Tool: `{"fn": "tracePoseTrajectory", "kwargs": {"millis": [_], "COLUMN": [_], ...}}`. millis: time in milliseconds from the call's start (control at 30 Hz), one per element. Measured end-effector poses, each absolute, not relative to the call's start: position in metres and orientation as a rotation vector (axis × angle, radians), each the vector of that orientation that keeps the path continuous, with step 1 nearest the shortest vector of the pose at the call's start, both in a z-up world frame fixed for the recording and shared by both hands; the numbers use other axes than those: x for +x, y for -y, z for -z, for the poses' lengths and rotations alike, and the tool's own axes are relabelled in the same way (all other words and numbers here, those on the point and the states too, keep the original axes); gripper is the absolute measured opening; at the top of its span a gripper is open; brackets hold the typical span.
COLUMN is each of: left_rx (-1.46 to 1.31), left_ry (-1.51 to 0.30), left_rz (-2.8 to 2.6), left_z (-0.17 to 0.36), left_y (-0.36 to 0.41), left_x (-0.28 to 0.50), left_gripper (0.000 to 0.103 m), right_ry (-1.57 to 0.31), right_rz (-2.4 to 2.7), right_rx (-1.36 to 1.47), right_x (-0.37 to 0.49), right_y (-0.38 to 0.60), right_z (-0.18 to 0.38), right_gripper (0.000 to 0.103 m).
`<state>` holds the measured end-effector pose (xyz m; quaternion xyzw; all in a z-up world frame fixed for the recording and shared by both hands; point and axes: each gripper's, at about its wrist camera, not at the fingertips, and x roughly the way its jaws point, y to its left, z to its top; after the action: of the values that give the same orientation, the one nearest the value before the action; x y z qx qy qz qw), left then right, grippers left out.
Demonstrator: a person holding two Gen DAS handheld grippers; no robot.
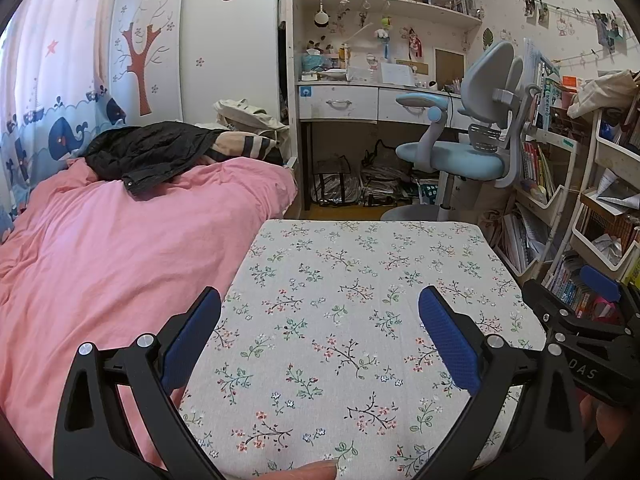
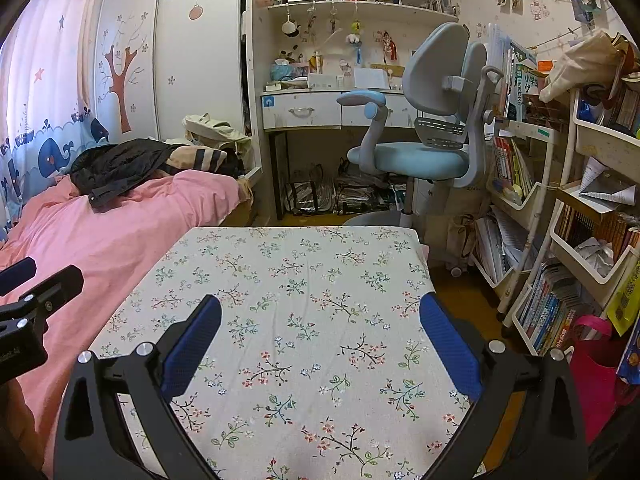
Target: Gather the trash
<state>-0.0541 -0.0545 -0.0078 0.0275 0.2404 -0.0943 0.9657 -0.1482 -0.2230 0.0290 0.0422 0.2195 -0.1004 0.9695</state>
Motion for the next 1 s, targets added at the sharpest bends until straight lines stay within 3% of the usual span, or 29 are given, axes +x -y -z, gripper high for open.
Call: {"fn": "tracePoseTrajectory", "kwargs": {"millis": [600, 1000], "left_rx": [0.016, 0.031], "left_ry": [-0.466, -0.551], "left_rz": [0.214, 0.204], "left_z": [0.008, 0.010], "left_y": [0.050, 0.041], "left_x": [-0.055, -0.033], "left_gripper": [0.096, 0.096], "right_ry": [-0.490, -0.801], "right_rz": [0.195, 0.248], "right_rx": [0.064, 0.061], "right_x": [-0.135, -0.064], "right_y": [0.226, 0.249], "right_z": [-0.016, 0.048], "right_gripper": [0.095, 0.095]}}
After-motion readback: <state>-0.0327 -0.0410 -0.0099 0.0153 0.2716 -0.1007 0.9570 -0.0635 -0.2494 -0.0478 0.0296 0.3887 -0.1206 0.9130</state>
